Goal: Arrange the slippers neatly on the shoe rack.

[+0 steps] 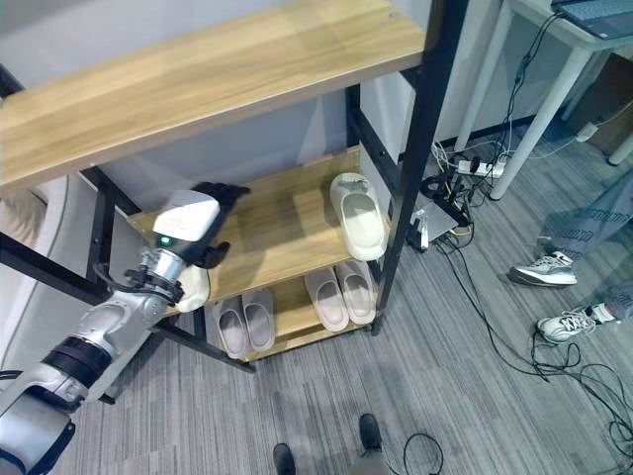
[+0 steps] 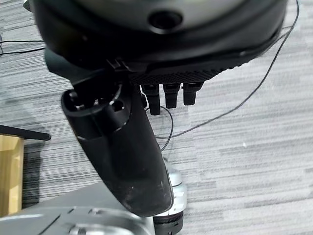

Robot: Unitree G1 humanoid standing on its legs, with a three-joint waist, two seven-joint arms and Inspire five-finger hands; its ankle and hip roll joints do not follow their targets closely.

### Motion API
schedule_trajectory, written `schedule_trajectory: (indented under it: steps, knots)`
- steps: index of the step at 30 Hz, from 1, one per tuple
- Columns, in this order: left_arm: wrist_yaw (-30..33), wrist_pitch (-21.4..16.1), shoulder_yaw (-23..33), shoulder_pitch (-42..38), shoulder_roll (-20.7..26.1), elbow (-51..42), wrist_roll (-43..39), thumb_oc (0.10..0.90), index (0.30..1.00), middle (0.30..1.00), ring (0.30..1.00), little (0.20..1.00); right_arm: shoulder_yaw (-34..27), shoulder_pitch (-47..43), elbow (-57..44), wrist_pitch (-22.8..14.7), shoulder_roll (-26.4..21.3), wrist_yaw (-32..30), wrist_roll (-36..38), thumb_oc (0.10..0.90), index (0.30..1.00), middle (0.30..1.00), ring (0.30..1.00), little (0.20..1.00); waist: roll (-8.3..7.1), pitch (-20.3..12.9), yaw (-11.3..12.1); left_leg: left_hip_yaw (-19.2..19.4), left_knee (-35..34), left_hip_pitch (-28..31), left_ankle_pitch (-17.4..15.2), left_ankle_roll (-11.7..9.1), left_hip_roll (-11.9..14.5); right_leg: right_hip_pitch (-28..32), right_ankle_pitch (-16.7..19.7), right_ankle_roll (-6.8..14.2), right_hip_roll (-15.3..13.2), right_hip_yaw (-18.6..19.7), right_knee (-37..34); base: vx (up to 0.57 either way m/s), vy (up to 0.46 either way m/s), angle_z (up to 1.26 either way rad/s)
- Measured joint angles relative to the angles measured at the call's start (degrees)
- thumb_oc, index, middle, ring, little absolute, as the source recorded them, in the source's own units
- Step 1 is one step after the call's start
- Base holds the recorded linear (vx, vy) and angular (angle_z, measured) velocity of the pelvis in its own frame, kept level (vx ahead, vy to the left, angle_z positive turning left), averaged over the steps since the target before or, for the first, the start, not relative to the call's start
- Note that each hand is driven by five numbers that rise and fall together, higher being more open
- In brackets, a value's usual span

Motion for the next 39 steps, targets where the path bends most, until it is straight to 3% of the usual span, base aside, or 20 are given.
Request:
schedule_trajectory:
  steps: [3, 12, 35, 37, 39]
  knots:
    - [0.4, 0.3, 0.0, -0.1, 3.1, 0.5, 0.0, 0.8, 0.9, 0.9, 0.9, 0.9, 1.0, -0.4, -2.0, -0.3, 0.0, -0.2, -2.1, 0.8, 0.9, 0.9, 0.9, 0.9, -0.32, 0.3, 0.0, 0.1, 0.0, -0.6, 0.0, 0.0, 0.0, -0.6, 0.0, 0.0, 0.0, 0.0, 0.0, 0.0, 0.001, -0.01]
    - [1.2, 1.2, 2.1, -0.6, 3.3, 2.6, -1.6, 0.8, 0.9, 0.9, 0.9, 0.9, 1.2, -0.7, -2.2, -1.3, 0.2, -0.4, -2.1, 0.8, 0.9, 0.9, 0.9, 0.9, -2.17, 1.5, 0.3, 0.0, 0.0, -1.3, 0.0, -0.1, 0.0, -1.3, 0.0, 0.0, 0.0, 0.0, 0.0, 0.0, 0.0, 0.0]
    - [2.7, 5.1, 2.0, -0.9, 3.4, 12.6, -2.1, 0.8, 0.9, 0.9, 0.9, 0.9, 1.4, -1.7, -2.8, -1.6, 0.3, -0.9, -4.3, 0.8, 0.9, 0.9, 0.9, 0.9, -3.47, 2.4, 0.4, 0.2, 0.0, -1.1, 0.1, -0.1, 0.0, -1.3, 0.1, 0.0, 0.1, 0.1, 0.0, 0.01, -0.002, 0.0]
    - [2.5, 5.1, 1.4, -0.8, 2.6, 13.6, -1.5, 0.4, 0.3, 0.3, 0.3, 0.3, 2.0, -2.3, -3.6, -1.1, 0.4, -0.9, -4.3, 0.8, 0.9, 0.9, 0.9, 0.9, -3.48, 2.4, 0.1, 0.2, 0.0, -0.4, 0.1, -0.1, 0.0, -0.5, 0.1, 0.0, 0.1, 0.0, 0.0, 0.04, -0.013, 0.02]
    - [2.2, 5.5, -2.7, -3.4, -0.9, 19.7, -1.7, 0.4, 0.3, 0.3, 0.3, 0.3, 2.4, -2.3, -4.4, -1.7, 0.4, -1.3, -4.4, 0.8, 0.9, 0.9, 0.9, 0.9, -3.26, 2.4, 0.2, 0.1, -0.1, 0.4, 0.0, -0.2, 0.0, 0.2, 0.0, 0.0, 0.1, 0.0, -0.4, 0.02, -0.011, 0.01]
